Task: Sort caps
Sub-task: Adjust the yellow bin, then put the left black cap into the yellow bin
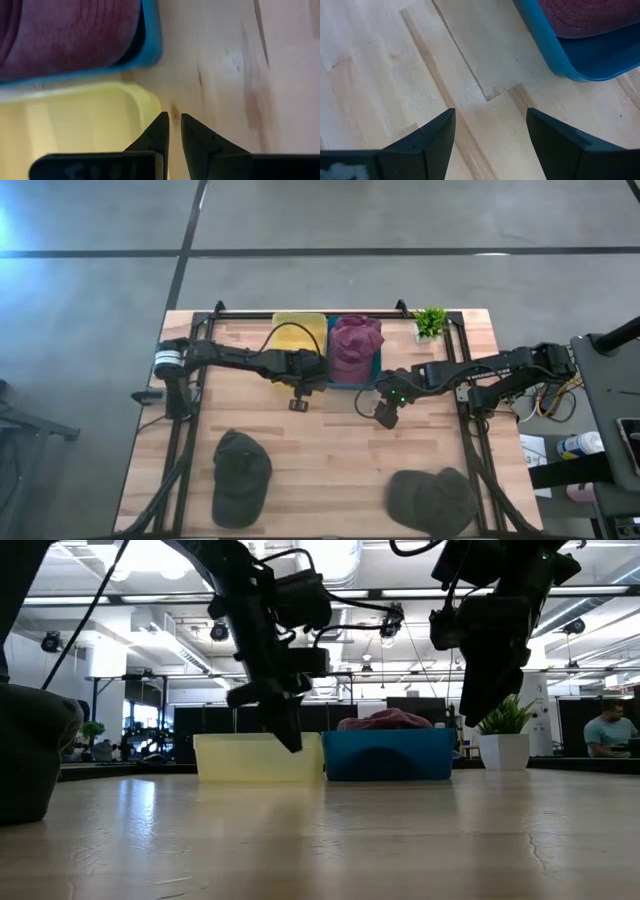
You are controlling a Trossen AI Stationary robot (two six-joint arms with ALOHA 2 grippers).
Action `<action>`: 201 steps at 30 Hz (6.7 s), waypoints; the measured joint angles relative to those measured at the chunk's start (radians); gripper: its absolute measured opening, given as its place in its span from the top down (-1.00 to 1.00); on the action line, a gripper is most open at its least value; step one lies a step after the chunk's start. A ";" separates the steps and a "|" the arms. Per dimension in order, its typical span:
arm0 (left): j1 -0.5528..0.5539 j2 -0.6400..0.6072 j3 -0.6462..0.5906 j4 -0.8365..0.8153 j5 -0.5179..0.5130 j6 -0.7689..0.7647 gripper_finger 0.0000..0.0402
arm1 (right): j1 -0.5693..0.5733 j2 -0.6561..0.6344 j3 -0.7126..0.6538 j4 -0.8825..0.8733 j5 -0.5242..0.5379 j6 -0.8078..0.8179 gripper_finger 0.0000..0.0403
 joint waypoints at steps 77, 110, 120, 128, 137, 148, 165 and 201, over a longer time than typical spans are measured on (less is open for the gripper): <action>-0.475 -0.279 -0.046 -0.060 -0.039 -0.791 0.78 | 0.363 0.115 -0.007 0.307 0.025 0.417 -0.18; -0.470 -0.011 0.140 0.042 0.109 -0.679 0.78 | 0.240 0.113 0.024 0.448 0.161 0.276 -0.18; -0.446 -0.068 0.038 -0.292 -0.144 -0.672 0.78 | 0.377 0.109 -0.097 0.488 -0.119 0.747 -0.18; -0.445 -0.068 -0.114 -0.143 -0.003 -0.811 0.78 | 0.429 0.255 -0.135 0.747 -0.119 0.873 -0.18; -0.489 -0.065 -0.132 0.060 0.084 -0.986 0.78 | 0.367 0.432 -0.075 0.969 -0.099 0.842 -0.18; -0.526 -0.080 -0.049 0.006 0.081 -0.932 0.78 | 0.289 0.405 -0.061 1.019 -0.004 0.485 0.22; -0.614 -0.409 0.388 -0.756 -0.491 -1.181 0.78 | 0.376 0.111 0.300 0.259 0.565 -1.224 0.93; -0.226 0.099 -0.169 0.783 0.359 -1.219 0.78 | 0.763 0.332 0.042 0.150 0.602 -0.991 0.93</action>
